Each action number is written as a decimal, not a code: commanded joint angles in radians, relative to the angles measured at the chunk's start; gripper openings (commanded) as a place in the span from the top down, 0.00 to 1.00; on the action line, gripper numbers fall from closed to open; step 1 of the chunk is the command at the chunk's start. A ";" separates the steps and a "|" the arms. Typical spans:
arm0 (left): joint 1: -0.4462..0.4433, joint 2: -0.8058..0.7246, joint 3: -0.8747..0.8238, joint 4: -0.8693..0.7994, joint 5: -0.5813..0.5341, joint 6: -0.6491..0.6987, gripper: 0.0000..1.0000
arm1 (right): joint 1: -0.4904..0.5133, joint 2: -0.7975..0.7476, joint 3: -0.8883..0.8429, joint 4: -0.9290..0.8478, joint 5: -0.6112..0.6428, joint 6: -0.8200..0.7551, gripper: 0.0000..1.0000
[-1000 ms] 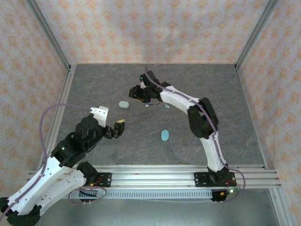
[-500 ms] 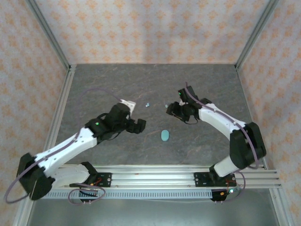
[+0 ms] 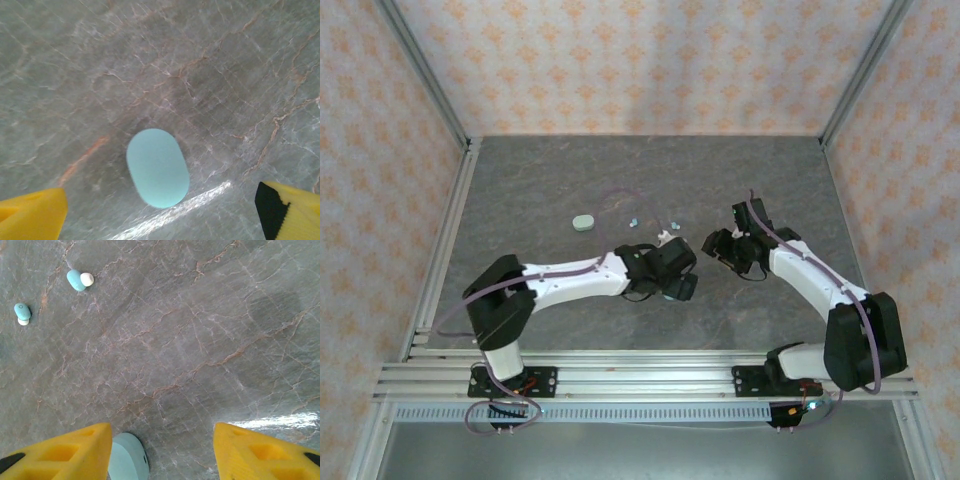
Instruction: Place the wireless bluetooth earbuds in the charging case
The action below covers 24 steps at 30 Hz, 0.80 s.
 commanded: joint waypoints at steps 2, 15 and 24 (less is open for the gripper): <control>-0.002 0.048 0.058 -0.075 -0.005 -0.084 0.08 | -0.011 -0.026 -0.023 -0.023 -0.009 -0.033 0.44; -0.012 0.182 0.088 -0.071 0.047 -0.055 0.23 | -0.019 -0.024 -0.045 0.005 -0.035 -0.028 0.43; 0.021 0.195 0.096 -0.098 0.095 0.044 0.56 | -0.024 -0.056 -0.054 0.003 -0.069 -0.011 0.43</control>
